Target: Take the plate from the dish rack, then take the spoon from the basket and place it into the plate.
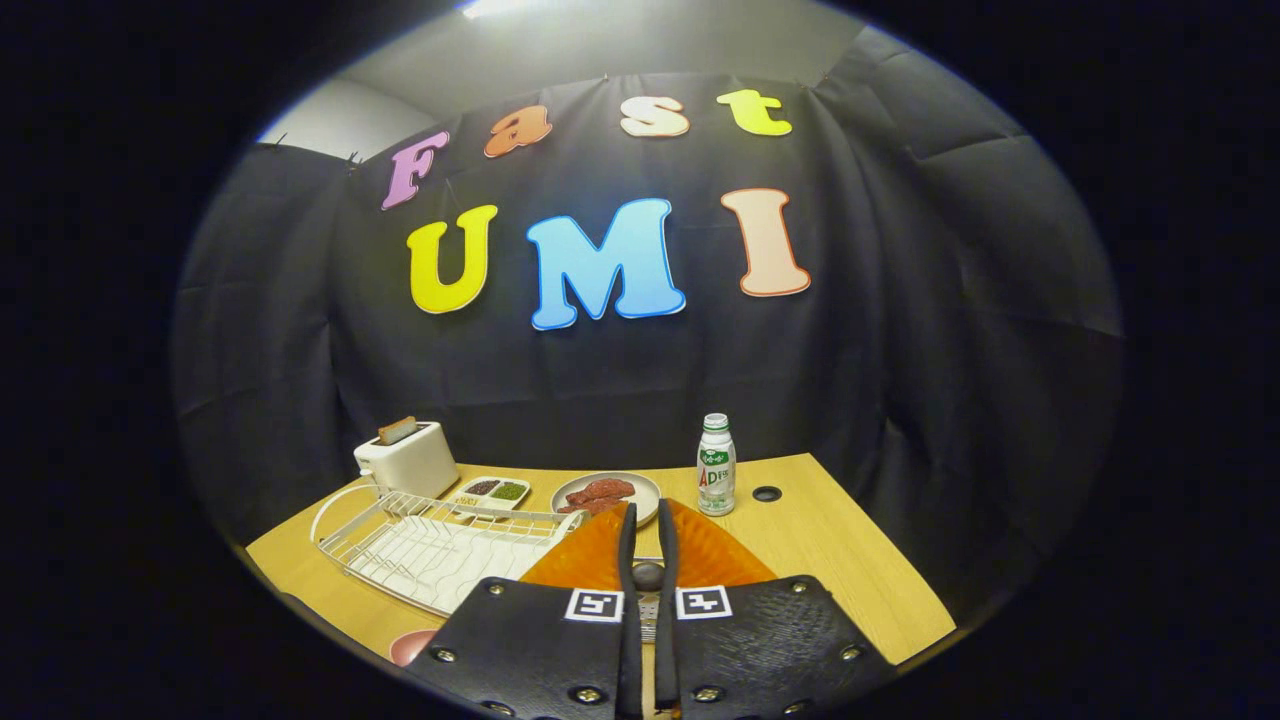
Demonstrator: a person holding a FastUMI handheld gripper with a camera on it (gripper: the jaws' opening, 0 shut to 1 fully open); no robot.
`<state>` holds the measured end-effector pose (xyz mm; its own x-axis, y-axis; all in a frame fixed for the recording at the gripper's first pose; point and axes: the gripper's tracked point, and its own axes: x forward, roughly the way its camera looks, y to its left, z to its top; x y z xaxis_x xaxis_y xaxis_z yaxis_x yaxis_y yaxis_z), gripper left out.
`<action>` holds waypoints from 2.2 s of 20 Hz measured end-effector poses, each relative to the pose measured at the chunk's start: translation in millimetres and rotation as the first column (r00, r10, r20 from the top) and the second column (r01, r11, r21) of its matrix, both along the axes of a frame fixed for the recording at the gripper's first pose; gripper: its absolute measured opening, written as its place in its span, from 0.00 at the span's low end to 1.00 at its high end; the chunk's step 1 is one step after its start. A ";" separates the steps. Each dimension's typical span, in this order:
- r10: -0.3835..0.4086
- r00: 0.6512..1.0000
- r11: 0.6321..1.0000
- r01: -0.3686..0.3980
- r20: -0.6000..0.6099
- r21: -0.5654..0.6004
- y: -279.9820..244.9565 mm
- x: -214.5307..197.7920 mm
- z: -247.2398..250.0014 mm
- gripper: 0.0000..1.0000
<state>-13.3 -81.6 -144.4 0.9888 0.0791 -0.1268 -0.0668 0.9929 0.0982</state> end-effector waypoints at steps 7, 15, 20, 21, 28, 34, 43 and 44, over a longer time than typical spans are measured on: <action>0.090 0.995 0.996 -0.091 -0.033 -0.007 44.1 -44.1 8.6 0.05; 0.201 0.972 0.978 -0.205 -0.119 -0.024 104.6 -71.1 -27.5 0.05; 0.264 0.948 0.963 -0.269 -0.178 -0.005 145.9 -76.7 -53.5 0.05; 0.277 0.942 0.959 -0.283 -0.190 -0.009 153.8 -77.3 -59.7 0.05; 0.378 0.885 0.919 -0.394 -0.270 -0.005 207.9 -75.4 -100.1 0.05; 0.409 0.865 0.903 -0.429 -0.290 -0.007 227.5 -72.7 -120.0 0.05; 0.315 0.925 0.944 -0.329 -0.213 -0.034 184.4 -66.9 -86.2 0.18; 0.288 0.940 0.953 -0.300 -0.182 -0.042 175.0 -64.8 -73.2 0.18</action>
<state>-78.1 93.4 -217.6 0.8853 0.3483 -0.3081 -0.3452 0.9362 0.0665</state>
